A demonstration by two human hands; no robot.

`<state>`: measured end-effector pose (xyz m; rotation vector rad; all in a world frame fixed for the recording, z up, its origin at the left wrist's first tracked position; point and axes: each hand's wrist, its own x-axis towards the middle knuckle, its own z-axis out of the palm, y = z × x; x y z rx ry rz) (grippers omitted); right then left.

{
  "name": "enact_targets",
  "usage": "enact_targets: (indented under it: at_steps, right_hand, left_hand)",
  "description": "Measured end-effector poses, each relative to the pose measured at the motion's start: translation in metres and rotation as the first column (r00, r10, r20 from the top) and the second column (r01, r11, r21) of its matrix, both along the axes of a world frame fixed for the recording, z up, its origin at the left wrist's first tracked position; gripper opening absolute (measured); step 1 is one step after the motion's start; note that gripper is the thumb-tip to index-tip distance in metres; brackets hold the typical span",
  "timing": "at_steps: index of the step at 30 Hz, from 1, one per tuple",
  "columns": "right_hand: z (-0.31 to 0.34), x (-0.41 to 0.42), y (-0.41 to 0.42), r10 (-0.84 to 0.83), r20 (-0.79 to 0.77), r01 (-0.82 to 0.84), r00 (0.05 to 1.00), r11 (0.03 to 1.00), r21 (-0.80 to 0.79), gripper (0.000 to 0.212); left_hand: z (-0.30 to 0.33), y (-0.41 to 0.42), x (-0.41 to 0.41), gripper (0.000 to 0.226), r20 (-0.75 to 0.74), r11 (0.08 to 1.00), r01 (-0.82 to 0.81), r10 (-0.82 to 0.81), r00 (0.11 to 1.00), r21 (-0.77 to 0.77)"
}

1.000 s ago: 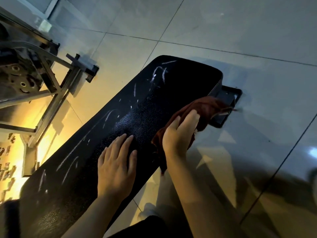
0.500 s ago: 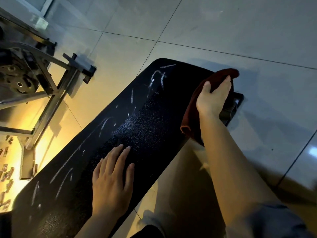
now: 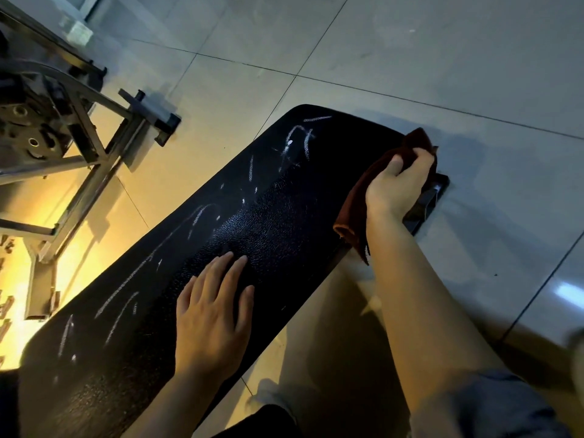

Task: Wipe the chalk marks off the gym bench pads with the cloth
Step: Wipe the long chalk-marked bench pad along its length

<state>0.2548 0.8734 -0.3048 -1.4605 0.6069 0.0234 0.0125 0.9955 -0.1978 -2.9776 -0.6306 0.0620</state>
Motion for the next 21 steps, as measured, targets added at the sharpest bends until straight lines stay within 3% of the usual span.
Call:
enact_targets:
  at_steps: [5,11,17,19,21]
  right_hand:
    - [0.023,-0.035,0.003,-0.021,-0.057,0.024,0.998,0.999,0.049,0.030]
    - [0.057,-0.113,0.004,0.141,-0.048,-0.135,0.989,0.984,0.117,0.028]
    - [0.081,-0.180,-0.014,0.355,-0.081,-0.324,0.931,0.910,0.260,0.032]
    - [0.092,-0.190,-0.022,0.371,-0.036,-0.345,0.928,0.891,0.294,0.032]
    - [0.110,-0.199,-0.029,0.389,0.060,-0.388,0.919,0.871,0.302,0.028]
  left_hand:
    - [0.001,0.001,0.002,0.057,-0.043,1.000,-0.015,0.015,0.999,0.001]
    - [0.005,-0.001,0.003,0.067,-0.059,1.000,-0.010,0.008,0.998,-0.030]
    - [0.013,-0.022,-0.003,0.092,-0.154,0.962,0.252,-0.266,0.951,-0.108]
    - [0.015,-0.039,-0.010,0.086,-0.118,0.944,0.299,-0.316,0.941,-0.140]
    - [0.023,-0.057,-0.015,0.064,0.030,0.923,0.258,-0.260,0.965,-0.286]
